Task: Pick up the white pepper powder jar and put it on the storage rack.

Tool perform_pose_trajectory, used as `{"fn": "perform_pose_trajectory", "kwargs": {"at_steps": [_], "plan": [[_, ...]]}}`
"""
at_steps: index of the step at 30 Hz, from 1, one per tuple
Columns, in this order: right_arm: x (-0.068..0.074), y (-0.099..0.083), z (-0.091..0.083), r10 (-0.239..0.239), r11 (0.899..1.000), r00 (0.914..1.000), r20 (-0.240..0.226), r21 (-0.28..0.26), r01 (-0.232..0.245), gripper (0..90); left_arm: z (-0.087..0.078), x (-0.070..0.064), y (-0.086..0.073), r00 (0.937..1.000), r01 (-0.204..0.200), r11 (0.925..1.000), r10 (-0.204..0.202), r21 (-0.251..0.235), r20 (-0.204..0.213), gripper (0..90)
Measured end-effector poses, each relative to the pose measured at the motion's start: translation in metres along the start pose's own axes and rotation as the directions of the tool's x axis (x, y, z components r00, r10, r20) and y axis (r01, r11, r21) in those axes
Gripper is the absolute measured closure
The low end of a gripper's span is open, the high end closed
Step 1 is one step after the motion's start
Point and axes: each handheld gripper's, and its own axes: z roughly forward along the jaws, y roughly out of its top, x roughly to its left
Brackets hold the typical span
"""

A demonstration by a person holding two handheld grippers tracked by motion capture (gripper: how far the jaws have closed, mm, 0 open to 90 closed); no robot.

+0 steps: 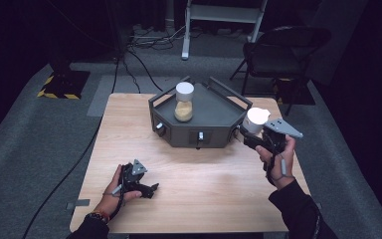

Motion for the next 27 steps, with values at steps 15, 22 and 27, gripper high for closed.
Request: {"fn": "perform_pose_trajectory", "kwargs": {"at_steps": [15,22,27], "plan": [[0.019,0.029,0.025,-0.034,0.999,0.9994,-0.007,-0.032,0.034,29.8,0.000,0.000,0.000,1.0000,-0.002,1.0000,0.002,0.001,0.001,0.0],[0.023,0.037,0.039,-0.033,0.999,0.9993,-0.020,-0.036,0.032,29.8,0.000,0.000,0.000,1.0000,-0.003,1.0000,0.003,0.001,0.001,0.0],[0.026,0.040,0.050,-0.035,0.999,0.9992,-0.020,-0.043,0.034,29.8,0.000,0.000,0.000,1.0000,-0.004,1.0000,0.004,0.001,0.001,0.0]]}}
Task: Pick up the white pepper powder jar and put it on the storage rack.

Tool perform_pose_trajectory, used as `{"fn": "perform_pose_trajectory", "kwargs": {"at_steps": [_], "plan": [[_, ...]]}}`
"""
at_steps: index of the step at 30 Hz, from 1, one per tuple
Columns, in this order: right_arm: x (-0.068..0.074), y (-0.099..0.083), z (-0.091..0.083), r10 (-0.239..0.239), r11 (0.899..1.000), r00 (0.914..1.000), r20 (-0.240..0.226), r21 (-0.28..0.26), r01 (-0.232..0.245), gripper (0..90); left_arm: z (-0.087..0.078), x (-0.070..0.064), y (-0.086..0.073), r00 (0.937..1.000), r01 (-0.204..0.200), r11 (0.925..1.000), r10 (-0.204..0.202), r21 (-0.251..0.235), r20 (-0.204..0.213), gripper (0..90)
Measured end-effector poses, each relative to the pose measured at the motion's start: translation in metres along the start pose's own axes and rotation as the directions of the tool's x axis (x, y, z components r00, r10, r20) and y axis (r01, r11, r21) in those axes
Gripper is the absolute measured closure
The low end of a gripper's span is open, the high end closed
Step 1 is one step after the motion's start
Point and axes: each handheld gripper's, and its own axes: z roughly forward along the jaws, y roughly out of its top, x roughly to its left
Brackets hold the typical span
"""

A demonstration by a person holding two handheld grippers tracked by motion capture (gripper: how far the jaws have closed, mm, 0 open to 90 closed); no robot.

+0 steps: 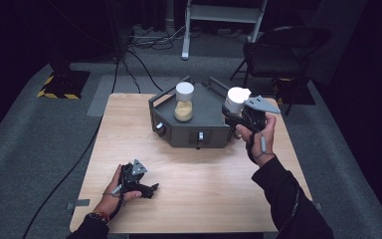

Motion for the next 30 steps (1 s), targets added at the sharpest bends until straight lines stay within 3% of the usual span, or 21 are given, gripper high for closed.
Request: {"fn": "perform_pose_trajectory", "kwargs": {"at_steps": [30], "plan": [[0.003,-0.007,0.055,0.027,0.999,0.9996,0.010,0.026,-0.028,29.8,0.000,0.000,0.000,1.0000,-0.004,1.0000,0.004,0.000,0.002,0.0]]}}
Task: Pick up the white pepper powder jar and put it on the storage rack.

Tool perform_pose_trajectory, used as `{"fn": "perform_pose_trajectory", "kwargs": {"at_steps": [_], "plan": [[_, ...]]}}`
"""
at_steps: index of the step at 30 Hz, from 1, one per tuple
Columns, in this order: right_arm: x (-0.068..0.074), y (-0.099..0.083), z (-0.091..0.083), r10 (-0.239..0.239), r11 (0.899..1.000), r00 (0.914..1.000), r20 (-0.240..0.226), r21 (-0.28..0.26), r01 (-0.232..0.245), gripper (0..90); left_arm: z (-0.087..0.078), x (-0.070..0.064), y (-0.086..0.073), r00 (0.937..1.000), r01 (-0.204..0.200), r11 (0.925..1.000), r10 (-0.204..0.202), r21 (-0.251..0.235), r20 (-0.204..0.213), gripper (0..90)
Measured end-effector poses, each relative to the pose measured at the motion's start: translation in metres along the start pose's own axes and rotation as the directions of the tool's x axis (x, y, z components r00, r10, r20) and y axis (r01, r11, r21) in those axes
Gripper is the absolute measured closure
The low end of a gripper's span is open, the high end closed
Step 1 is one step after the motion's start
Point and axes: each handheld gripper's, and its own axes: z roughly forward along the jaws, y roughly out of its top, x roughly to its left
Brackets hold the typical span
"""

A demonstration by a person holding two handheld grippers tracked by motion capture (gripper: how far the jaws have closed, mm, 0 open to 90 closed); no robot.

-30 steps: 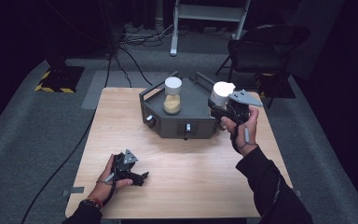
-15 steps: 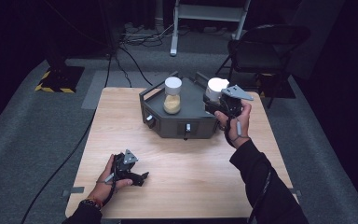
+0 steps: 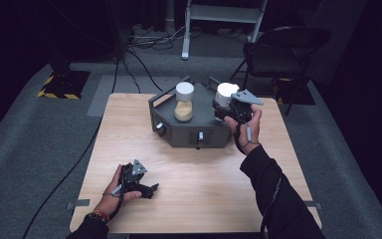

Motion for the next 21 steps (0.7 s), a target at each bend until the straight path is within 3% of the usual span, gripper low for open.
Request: {"fn": "perform_pose_trajectory", "kwargs": {"at_steps": [21], "plan": [[-0.002,-0.012,0.019,0.024,0.999,0.9997,0.006,0.046,-0.024,29.7,0.000,0.001,-0.001,1.0000,-0.004,1.0000,0.004,-0.002,0.004,0.0]]}}
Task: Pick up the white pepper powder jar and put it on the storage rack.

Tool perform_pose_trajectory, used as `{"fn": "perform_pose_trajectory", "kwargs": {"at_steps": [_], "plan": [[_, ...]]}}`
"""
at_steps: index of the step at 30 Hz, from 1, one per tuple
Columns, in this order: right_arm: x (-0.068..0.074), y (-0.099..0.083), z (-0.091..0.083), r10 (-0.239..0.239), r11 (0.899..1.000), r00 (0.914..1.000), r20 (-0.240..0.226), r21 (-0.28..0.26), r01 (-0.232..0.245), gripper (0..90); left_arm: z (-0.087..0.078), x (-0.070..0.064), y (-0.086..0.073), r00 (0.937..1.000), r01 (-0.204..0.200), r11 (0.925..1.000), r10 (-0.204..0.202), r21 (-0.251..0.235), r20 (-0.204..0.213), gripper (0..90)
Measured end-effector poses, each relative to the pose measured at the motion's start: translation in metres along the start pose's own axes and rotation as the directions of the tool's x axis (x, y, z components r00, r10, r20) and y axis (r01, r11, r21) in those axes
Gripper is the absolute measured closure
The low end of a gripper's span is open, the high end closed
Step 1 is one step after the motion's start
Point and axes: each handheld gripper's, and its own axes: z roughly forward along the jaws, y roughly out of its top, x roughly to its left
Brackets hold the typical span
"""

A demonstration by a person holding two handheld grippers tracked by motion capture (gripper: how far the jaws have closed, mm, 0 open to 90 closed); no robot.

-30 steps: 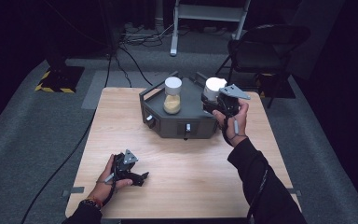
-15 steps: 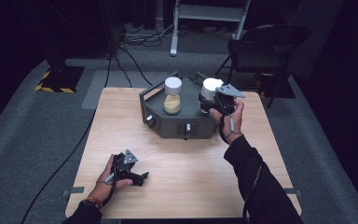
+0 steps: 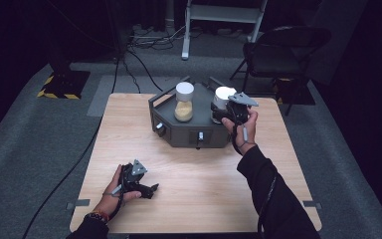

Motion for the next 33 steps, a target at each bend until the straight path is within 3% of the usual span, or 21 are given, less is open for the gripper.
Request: {"fn": "perform_pose_trajectory", "kwargs": {"at_steps": [21,33], "plan": [[-0.0006,-0.0060,0.0014,0.001,1.000,1.0000,-0.005,-0.013,-0.001,29.2,-0.0002,0.0001,0.0001,1.0000,-0.001,1.0000,0.001,0.002,0.002,0.0],[-0.0022,-0.0047,0.0027,0.005,1.000,1.0000,-0.003,-0.008,-0.005,24.5,-0.0002,0.0004,-0.0001,1.0000,-0.003,1.0000,0.003,0.001,0.004,0.0]]}}
